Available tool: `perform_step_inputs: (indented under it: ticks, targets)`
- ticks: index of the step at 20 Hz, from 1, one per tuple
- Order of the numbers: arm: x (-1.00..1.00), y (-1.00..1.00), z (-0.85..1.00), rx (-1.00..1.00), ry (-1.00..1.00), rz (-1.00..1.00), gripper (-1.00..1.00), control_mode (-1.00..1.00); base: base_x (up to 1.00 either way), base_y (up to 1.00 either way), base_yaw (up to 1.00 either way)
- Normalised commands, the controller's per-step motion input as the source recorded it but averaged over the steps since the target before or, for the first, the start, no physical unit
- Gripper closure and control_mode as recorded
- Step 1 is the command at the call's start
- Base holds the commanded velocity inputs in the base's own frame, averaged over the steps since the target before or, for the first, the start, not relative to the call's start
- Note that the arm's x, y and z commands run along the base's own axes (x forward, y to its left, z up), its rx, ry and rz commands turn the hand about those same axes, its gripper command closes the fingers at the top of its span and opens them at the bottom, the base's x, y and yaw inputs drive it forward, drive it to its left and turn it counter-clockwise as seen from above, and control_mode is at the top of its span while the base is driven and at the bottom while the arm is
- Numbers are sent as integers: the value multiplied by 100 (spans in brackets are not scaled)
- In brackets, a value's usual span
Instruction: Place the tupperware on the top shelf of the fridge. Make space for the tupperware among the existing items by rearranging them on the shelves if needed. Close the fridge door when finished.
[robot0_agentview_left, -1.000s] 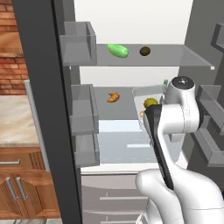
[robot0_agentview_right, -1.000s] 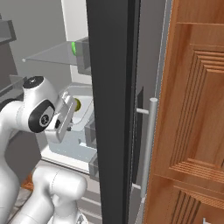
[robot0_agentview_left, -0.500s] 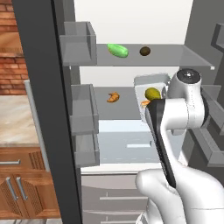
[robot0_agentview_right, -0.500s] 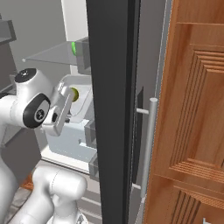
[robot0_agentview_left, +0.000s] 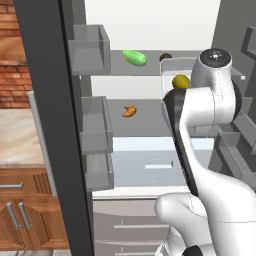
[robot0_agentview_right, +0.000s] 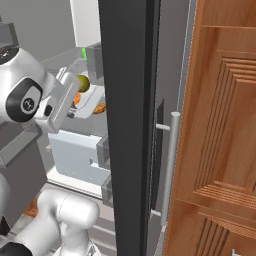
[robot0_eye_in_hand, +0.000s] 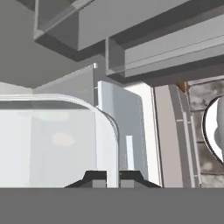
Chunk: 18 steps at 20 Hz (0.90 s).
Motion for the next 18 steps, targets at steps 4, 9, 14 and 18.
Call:
perform_step_inputs:
  ticks: [4,9,14,18]
  targets:
    - [15,-5,32,0,-7,-28,100,-100,0,0,0]
    - [39,-16,18,0,-1,-12,100,-100,0,0,0]
    - [58,-15,25,0,0,-1,100,-100,0,0,0]
    - [61,-29,14,1,3,0,100,-100,0,0,0]
